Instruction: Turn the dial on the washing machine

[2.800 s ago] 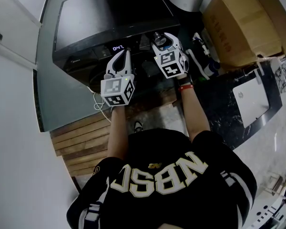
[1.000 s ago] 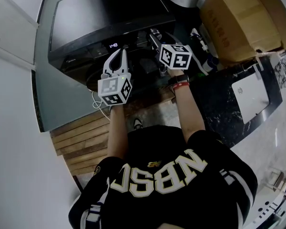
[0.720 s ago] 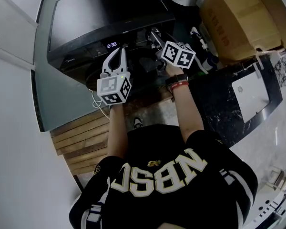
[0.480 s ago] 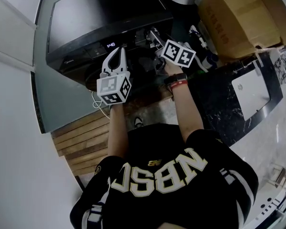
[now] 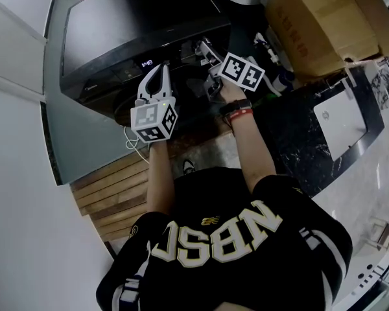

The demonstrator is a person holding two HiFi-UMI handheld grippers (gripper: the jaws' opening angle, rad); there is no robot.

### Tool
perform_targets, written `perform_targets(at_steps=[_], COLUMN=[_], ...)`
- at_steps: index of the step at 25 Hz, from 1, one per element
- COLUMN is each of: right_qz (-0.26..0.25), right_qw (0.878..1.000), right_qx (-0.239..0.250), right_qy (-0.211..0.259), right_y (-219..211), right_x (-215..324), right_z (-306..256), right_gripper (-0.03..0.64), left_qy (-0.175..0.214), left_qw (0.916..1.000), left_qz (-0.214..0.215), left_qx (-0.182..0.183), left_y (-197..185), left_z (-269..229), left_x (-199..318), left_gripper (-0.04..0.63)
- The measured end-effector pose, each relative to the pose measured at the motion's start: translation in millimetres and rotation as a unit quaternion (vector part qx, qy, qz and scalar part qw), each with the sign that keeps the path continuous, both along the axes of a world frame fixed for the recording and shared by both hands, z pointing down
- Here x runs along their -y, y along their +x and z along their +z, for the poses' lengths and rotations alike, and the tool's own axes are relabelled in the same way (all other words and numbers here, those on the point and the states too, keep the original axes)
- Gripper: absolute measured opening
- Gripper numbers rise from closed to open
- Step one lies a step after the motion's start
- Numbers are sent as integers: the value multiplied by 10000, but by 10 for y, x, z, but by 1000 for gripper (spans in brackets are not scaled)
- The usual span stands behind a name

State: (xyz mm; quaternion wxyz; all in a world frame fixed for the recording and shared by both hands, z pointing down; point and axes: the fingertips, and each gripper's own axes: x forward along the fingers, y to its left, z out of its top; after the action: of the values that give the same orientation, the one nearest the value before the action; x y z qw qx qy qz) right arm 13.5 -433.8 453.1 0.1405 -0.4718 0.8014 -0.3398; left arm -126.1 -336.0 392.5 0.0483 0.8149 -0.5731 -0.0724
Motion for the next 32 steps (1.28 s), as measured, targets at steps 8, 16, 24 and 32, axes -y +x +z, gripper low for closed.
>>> perform_targets(at_steps=[8, 16, 24, 32], right_qz=[49, 237, 259, 328], right_qw=[9975, 9737, 9708, 9670], right_qx=[672, 2147, 2268, 2403], right_qy=[-222, -722, -740, -777], right_y=[27, 93, 94, 97], right_x=[8, 12, 22, 17], right_z=[28, 137, 146, 166], right_gripper=[250, 250, 252, 252], left_qy=[-5, 6, -10, 5], left_qw=[10000, 10000, 9999, 9999], left_qz=[21, 42, 66, 94], left_qx=[-41, -70, -87, -100], left_y=[-4, -5, -18, -15], left_z=[3, -1, 10, 4], left_x=[23, 28, 21, 4], left_gripper=[12, 12, 12, 12])
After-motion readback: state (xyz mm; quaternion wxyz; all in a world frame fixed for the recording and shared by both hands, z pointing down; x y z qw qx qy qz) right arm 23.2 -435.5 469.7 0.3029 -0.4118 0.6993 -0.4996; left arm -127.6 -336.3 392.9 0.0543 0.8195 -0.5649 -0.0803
